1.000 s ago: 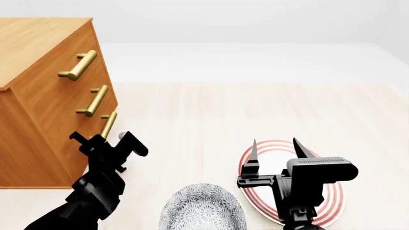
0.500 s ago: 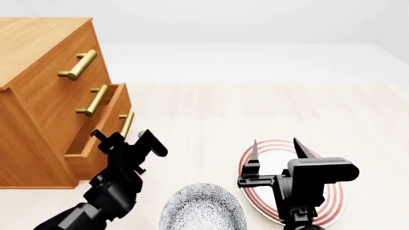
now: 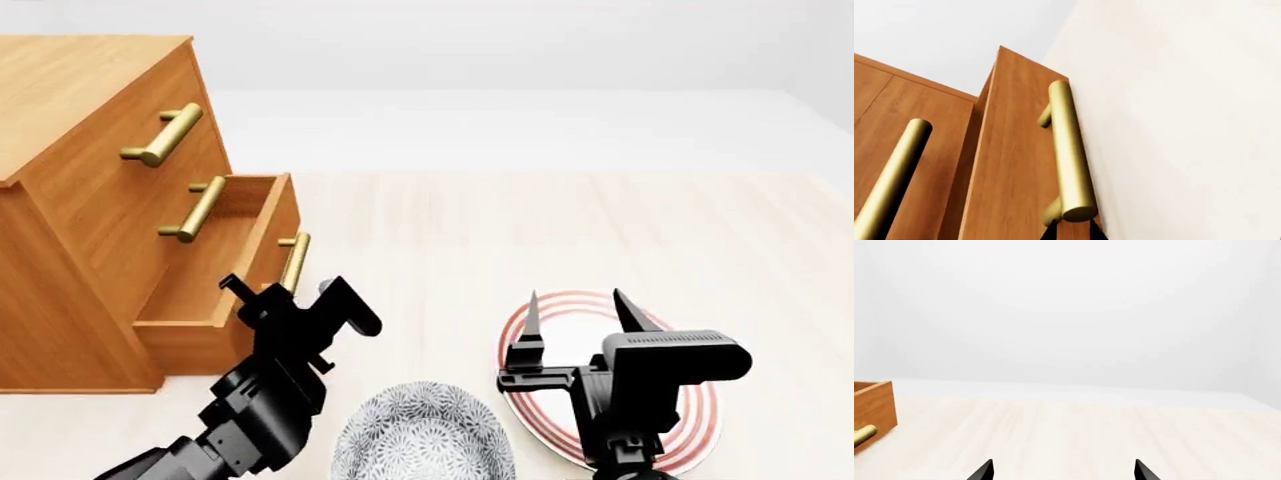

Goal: Open the bottom drawer of the cabinet.

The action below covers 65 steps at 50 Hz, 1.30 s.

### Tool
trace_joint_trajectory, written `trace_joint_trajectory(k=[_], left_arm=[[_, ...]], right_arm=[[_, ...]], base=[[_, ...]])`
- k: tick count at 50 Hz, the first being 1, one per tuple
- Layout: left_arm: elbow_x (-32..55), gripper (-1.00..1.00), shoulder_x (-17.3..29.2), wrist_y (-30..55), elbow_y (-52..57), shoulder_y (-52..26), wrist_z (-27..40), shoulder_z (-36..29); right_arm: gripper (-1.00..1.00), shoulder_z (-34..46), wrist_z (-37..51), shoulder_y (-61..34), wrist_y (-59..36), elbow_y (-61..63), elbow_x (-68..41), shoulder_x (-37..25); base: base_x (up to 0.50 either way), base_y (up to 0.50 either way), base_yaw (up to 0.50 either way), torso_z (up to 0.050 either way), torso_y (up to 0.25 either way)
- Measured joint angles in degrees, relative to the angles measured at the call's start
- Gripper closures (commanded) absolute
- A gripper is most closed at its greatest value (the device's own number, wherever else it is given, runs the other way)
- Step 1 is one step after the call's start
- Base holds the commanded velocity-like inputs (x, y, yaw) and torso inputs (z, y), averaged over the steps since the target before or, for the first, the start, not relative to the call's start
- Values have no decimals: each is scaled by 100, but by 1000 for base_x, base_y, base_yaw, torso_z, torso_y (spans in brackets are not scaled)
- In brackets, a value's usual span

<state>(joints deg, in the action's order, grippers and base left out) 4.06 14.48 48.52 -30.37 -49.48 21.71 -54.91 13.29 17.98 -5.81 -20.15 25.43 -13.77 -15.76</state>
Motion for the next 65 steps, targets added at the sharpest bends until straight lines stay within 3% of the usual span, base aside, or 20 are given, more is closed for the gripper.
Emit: trace_joint_trajectory(k=[7,8,26,39,52,65], left_arm=[[-56,100,20,130,246,45,78,21],[-58,-100,31,139,308,54,93,34],[88,-100,571,934,2783,429,249,358],[770,-100,644,1326,4389,673,284,1737],[1436,-100,340,1648,4208,457,137,3047],[1689,-100,107,1853,2963,107,-2,3622]], right_arm=[[-100,10,15,9,27,-11,-13,-10],[-100,12,17,10,30,-13,-15,-11],[-100,27,42,7,103,-88,-58,-31],[-100,46,63,-10,112,-93,-87,-54],[-100,66,102,-21,79,-26,-112,-86],[-100,77,134,-21,94,-14,-136,-105]], base=[[0,0,0,0,0],[0,0,0,0,0],[0,0,0,0,0],[0,0,0,0,0],[0,0,0,0,0],[0,0,0,0,0]])
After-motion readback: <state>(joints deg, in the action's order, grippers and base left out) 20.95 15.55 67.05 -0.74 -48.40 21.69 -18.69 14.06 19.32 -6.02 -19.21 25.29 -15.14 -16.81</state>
